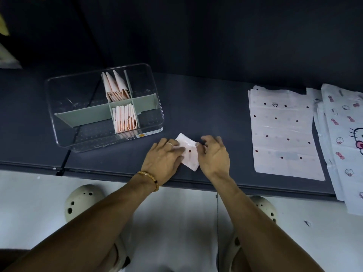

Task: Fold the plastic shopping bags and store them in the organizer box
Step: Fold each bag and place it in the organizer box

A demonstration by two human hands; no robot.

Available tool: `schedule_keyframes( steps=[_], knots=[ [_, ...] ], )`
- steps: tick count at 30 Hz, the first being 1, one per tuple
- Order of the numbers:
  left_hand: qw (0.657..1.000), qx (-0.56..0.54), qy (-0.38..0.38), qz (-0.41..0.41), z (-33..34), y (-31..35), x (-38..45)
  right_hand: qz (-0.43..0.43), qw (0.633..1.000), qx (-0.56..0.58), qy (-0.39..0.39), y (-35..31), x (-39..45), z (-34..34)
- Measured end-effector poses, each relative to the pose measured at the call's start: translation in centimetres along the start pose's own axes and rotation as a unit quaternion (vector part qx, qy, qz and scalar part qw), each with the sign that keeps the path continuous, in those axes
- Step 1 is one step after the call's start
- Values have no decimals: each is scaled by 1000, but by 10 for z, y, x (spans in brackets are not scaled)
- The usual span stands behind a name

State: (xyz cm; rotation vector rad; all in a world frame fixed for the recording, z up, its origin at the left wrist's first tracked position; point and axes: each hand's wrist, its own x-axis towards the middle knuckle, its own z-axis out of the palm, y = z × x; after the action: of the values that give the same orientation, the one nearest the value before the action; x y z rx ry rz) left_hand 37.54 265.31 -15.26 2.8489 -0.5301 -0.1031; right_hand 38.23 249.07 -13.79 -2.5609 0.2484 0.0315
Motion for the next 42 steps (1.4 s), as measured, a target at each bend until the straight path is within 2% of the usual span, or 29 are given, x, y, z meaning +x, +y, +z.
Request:
schedule_keyframes(
  steps=[3, 5, 10, 13, 16, 18, 23, 27, 34, 36, 39, 40, 42],
  knots=[
    [1000, 3, 25, -18, 1, 5, -4, -102, 987, -71, 99, 19, -23, 6],
    [999, 4, 24, -29, 1, 7, -5, -145, 976, -137, 83, 32, -37, 14],
    [999, 10, 33, -37, -4, 12, -7, -131, 980, -144, 47, 42, -45, 25],
    [997, 36, 51, 49, -2, 19, 2, -132, 981, -138, 30, 43, -45, 24],
    [992, 10, -8, 129, 11, 35, 21, -127, 982, -140, 19, 43, -44, 24],
    [991, -4, -41, 126, 19, 37, 29, -125, 982, -141, 16, 44, -44, 24],
    [986, -10, -69, 154, 21, 12, 34, -129, 982, -138, 10, 45, -43, 21],
    [985, -19, -100, 140, 17, -14, 32, -125, 983, -137, 4, 45, -43, 21],
    [990, 26, -93, 100, 1, -59, 11, -128, 983, -131, 3, 44, -43, 20],
    [995, 0, -73, 69, 0, -51, 9, -129, 983, -131, 6, 44, -44, 21],
    [998, -52, 20, -4, -4, -24, 16, -130, 983, -132, 7, 44, -43, 22],
    [997, -60, 39, -1, -4, -15, 21, -129, 983, -131, 9, 44, -43, 22],
    [999, -28, 20, 40, -3, 1, 35, -129, 983, -133, 8, 45, -44, 23]
  ],
)
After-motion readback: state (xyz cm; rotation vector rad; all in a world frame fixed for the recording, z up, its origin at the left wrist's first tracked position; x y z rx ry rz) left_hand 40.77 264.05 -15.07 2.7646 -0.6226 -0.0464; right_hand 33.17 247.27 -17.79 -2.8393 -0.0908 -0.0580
